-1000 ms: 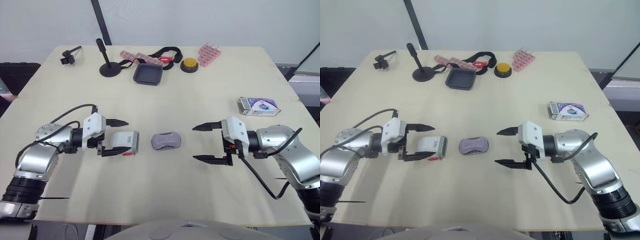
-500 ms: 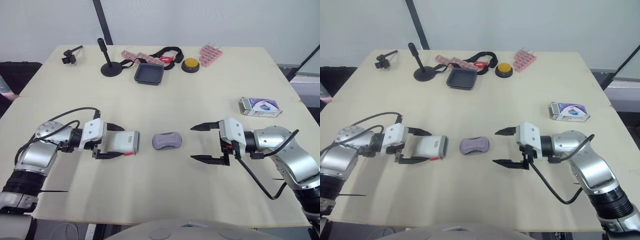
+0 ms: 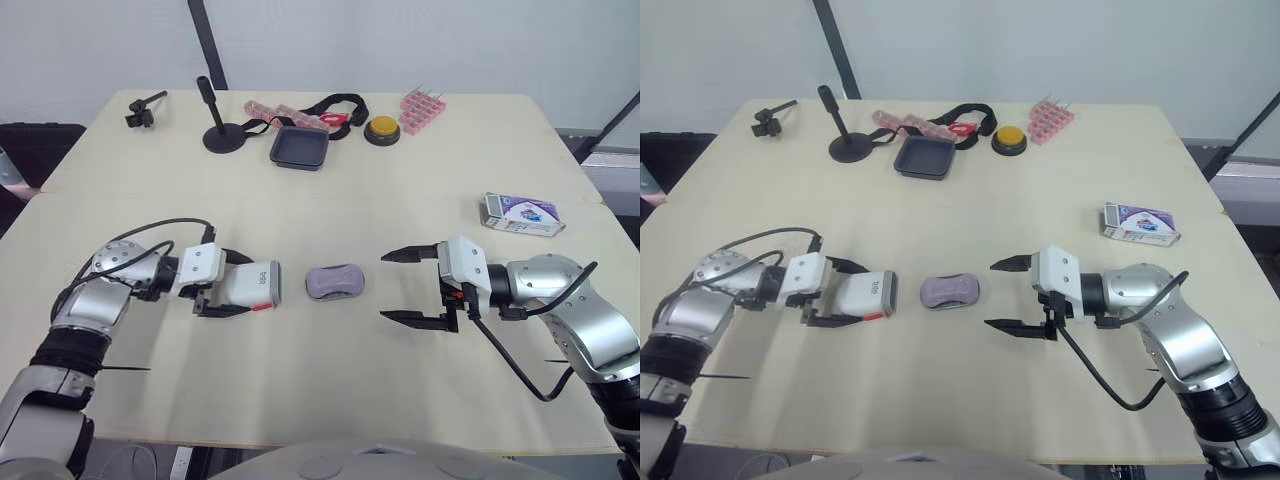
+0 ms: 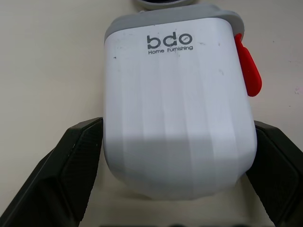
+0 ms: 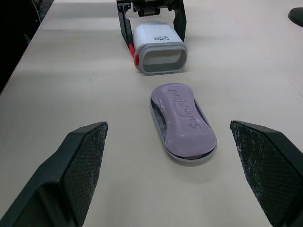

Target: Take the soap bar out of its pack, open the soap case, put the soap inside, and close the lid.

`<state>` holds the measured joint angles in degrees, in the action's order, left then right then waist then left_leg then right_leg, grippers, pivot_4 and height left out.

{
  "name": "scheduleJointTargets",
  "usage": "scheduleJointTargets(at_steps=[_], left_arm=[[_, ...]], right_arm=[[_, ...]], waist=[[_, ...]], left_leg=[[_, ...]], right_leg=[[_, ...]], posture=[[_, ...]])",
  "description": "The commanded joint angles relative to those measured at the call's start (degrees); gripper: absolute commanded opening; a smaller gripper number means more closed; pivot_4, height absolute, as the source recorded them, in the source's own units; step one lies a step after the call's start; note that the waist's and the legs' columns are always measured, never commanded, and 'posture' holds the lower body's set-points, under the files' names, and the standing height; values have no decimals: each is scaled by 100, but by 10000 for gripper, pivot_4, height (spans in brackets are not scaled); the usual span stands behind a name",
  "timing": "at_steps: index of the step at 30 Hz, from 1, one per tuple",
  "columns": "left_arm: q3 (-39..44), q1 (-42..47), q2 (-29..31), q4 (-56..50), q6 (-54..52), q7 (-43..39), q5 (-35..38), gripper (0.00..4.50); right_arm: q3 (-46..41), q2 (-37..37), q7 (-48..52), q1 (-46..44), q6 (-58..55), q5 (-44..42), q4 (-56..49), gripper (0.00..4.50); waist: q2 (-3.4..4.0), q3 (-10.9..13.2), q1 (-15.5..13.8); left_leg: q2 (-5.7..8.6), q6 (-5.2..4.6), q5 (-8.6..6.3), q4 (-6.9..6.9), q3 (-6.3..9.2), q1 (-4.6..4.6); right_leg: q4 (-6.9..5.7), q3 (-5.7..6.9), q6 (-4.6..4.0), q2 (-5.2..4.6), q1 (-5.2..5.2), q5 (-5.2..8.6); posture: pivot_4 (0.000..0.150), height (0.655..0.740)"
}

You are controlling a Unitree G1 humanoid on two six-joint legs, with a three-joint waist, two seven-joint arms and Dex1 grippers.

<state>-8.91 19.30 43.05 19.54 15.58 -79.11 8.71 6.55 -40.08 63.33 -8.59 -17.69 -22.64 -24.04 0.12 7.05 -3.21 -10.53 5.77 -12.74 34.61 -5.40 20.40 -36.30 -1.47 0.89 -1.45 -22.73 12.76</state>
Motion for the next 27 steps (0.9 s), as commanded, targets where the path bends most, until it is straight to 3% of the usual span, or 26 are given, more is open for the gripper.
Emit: scheduleJointTargets(at_steps=[1,10,14,22,27], left_arm=[[-6,25,6,42,90,-6,-41,45000],[-104,-15,-58,-16,46,-69,4,45000],[-126,17,-144,11,2,-135,71,34809],[-117,17,-170,57,144,-13,-23,34811],[33,-101,-128,-384,-244,-34,331,34811]], right_arm=[[-31,-26,-16,-42,100,-26,-128,44663],[9,-25,-77,-80,67,25,-153,44663],[37,-14,-121,-113,39,28,-158,45000],[57,-7,-200,-107,-92,-64,-208,45000],[-54,-65,-319,-281,-943,-453,-242,45000]], waist=[[0,0,-2],[0,0,-6],[2,-1,-18],[2,-2,-19],[2,-2,-10]], left_leg=[[0,0,0,0,0,0],[1,0,0,0,0,1],[1,0,0,0,0,1],[1,0,0,0,0,1],[1,0,0,0,0,1]], right_leg=[[0,0,0,0,0,0],[0,1,0,-2,1,0],[1,2,0,-4,1,0],[1,2,0,-4,2,0],[1,2,1,-4,2,0]], posture=[[1500,7400],[1500,7400],[1500,7400],[1500,7400],[1500,7400]])
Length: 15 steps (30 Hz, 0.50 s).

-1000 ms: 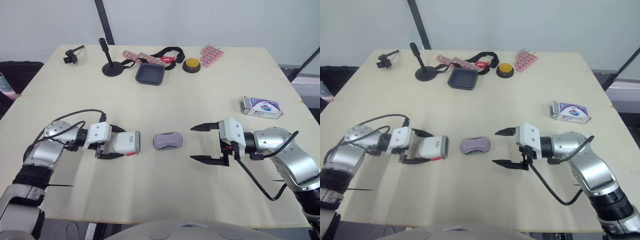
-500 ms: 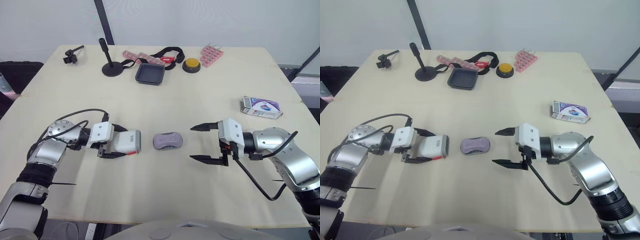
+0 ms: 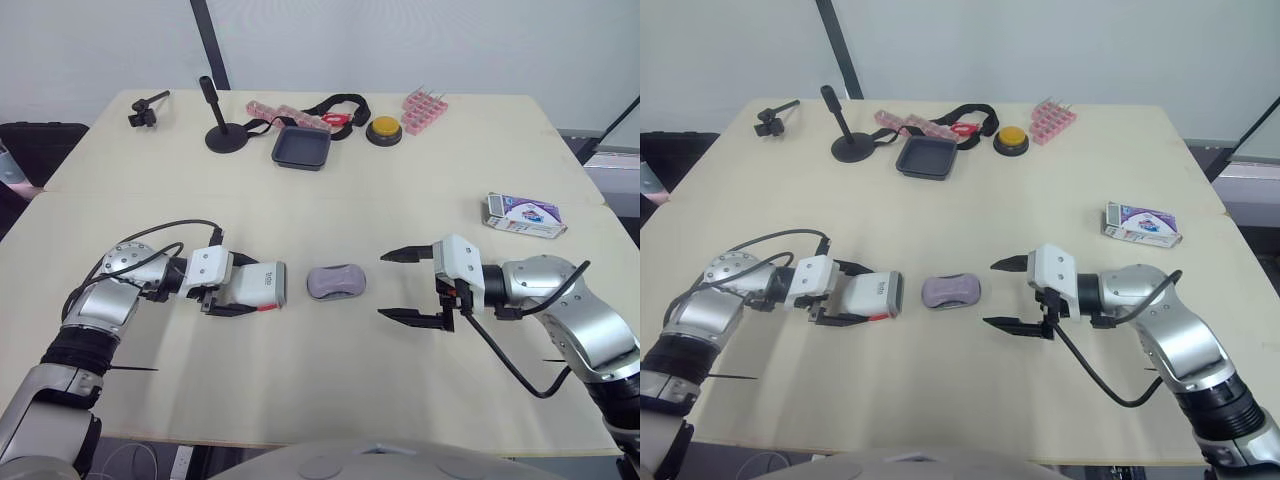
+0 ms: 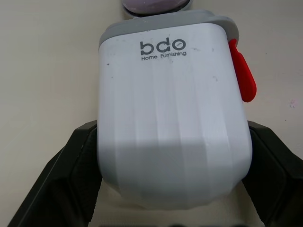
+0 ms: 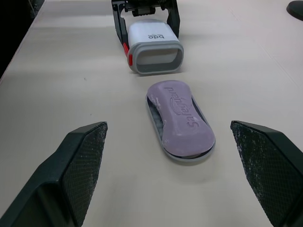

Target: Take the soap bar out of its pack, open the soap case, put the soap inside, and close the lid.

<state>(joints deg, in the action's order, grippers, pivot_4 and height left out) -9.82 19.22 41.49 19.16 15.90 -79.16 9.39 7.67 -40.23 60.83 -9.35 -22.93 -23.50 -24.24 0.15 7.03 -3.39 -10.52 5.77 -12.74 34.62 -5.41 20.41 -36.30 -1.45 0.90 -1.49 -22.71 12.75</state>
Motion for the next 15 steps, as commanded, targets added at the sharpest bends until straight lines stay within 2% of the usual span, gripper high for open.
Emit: scheduleJointTargets(at_steps=[1,5,15], left_arm=[[162,-125,44,-473,-373,-32,344,34811],[259,-189,130,-879,-652,-15,517,34811],[311,-427,224,-1128,-676,84,487,34811]], right_arm=[[-213,-31,-144,-309,-715,-517,-198,45000],[-283,59,-240,-652,-1344,-974,-150,45000],[432,-87,-6,-855,-768,-180,-5,45000]], waist=[[0,0,14],[0,1,21],[0,1,23]], left_leg=[[0,0,0,0,0,0],[-2,1,1,-2,0,0],[-3,2,0,-4,0,5]], right_leg=[[0,0,0,0,0,0],[0,1,0,4,-1,0],[5,4,19,3,-3,-11]], posture=[[1500,7400],[1500,7400],[1500,7400]])
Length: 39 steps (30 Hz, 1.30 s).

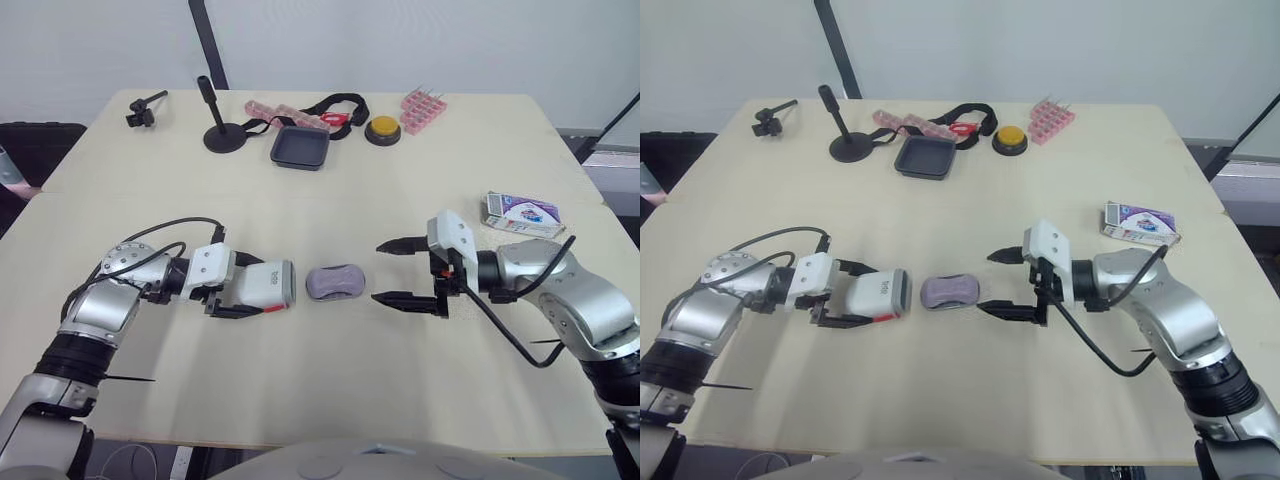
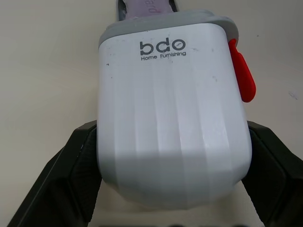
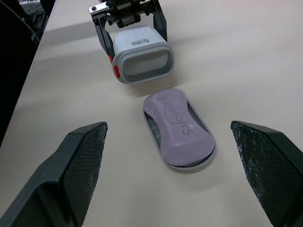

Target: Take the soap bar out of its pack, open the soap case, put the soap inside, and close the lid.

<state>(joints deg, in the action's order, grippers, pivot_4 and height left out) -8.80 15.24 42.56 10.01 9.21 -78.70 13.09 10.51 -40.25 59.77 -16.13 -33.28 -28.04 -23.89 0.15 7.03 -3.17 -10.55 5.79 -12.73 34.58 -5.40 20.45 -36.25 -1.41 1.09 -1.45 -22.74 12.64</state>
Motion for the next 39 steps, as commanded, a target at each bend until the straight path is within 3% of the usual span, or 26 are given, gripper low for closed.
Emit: scheduleJointTargets(at_steps=[1,10,19,39], left_arm=[[219,-33,113,-212,-8,57,115,34811],[253,-58,113,-183,20,116,77,34811],[327,-227,154,-347,-37,271,90,34811],[438,-582,299,-740,-164,501,56,34811]], right_arm=[[269,-121,130,-257,403,471,13,45000],[1058,57,293,-1038,1120,1531,436,45000],[1847,287,592,-1675,1091,2234,911,45000],[2093,1157,657,-2126,848,2537,1988,45000]], waist=[[0,0,2],[0,0,22],[0,1,19],[0,1,21]], left_leg=[[0,0,0,0,0,0],[0,0,1,1,0,0],[-1,3,2,1,0,3],[-2,5,4,3,0,4]], right_leg=[[0,0,0,0,0,0],[-4,1,2,0,-1,-1],[-6,3,5,2,-3,-3],[-9,6,5,1,-5,-3]], posture=[[1500,7400],[1500,7400],[1500,7400],[1500,7400]])
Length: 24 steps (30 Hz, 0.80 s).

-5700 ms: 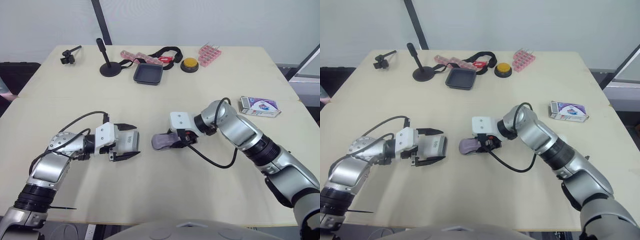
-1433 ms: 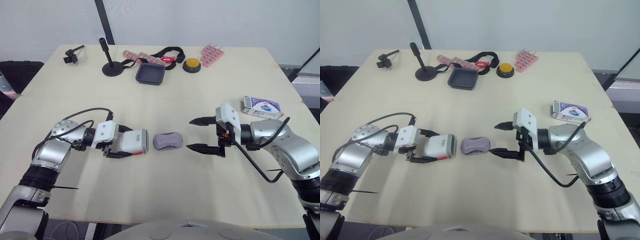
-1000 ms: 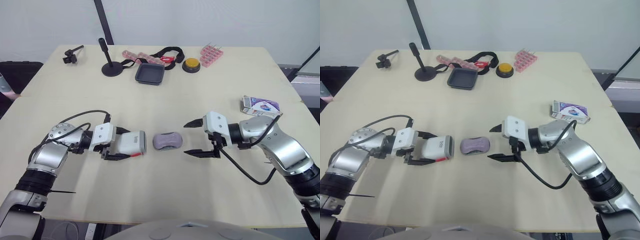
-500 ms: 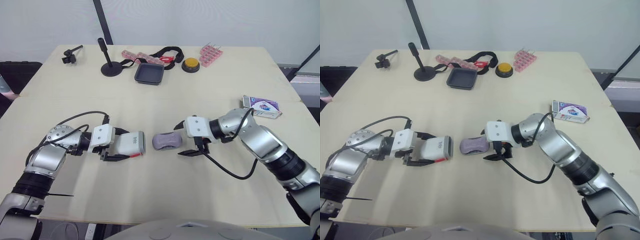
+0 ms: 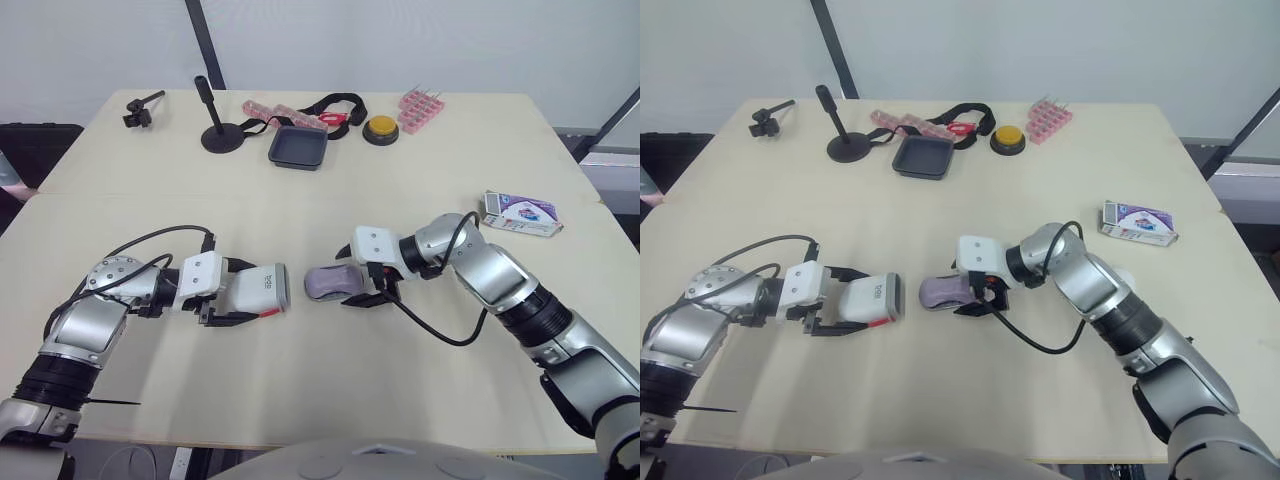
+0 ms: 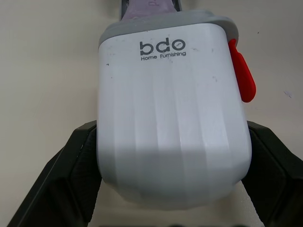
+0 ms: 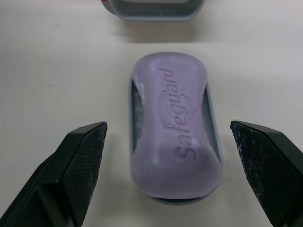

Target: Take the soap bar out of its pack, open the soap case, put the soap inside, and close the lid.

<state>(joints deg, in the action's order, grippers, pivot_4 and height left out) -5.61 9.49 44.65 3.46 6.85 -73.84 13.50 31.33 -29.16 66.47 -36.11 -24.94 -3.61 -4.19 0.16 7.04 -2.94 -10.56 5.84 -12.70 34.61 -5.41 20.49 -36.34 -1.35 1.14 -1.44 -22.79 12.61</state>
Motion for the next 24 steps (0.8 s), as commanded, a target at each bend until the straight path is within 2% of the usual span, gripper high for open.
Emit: scheduleJointTargets(at_steps=[1,17,20,23,24], left_arm=[[117,-6,88,-85,70,16,17,34811],[51,66,-6,-106,66,98,4,34811],[46,68,-20,-113,65,119,-1,34811],[43,65,-36,-120,64,135,-9,34811],[44,61,-38,-125,65,140,-9,34811]], right_arm=[[19,64,-11,-133,14,118,37,45000],[249,181,75,-118,-53,471,380,45000],[333,180,12,-114,-8,650,538,36842],[397,179,-10,-104,-41,739,636,26762],[410,182,-25,-102,-38,763,649,25481]], waist=[[0,0,-2],[-1,0,-1],[-2,-1,1],[-4,-3,12],[-5,-4,13]], left_leg=[[0,0,0,0,0,0],[0,1,0,1,0,0],[0,1,1,1,0,0],[-1,5,4,1,0,-5],[-1,7,5,1,0,-9]], right_leg=[[0,0,0,0,0,0],[0,2,0,-1,0,0],[-1,2,0,-1,1,0],[-5,1,0,-1,2,0],[-9,1,0,-2,4,0]], posture=[[1500,7400],[1500,7400],[1500,7400],[1500,7400],[1500,7400]])
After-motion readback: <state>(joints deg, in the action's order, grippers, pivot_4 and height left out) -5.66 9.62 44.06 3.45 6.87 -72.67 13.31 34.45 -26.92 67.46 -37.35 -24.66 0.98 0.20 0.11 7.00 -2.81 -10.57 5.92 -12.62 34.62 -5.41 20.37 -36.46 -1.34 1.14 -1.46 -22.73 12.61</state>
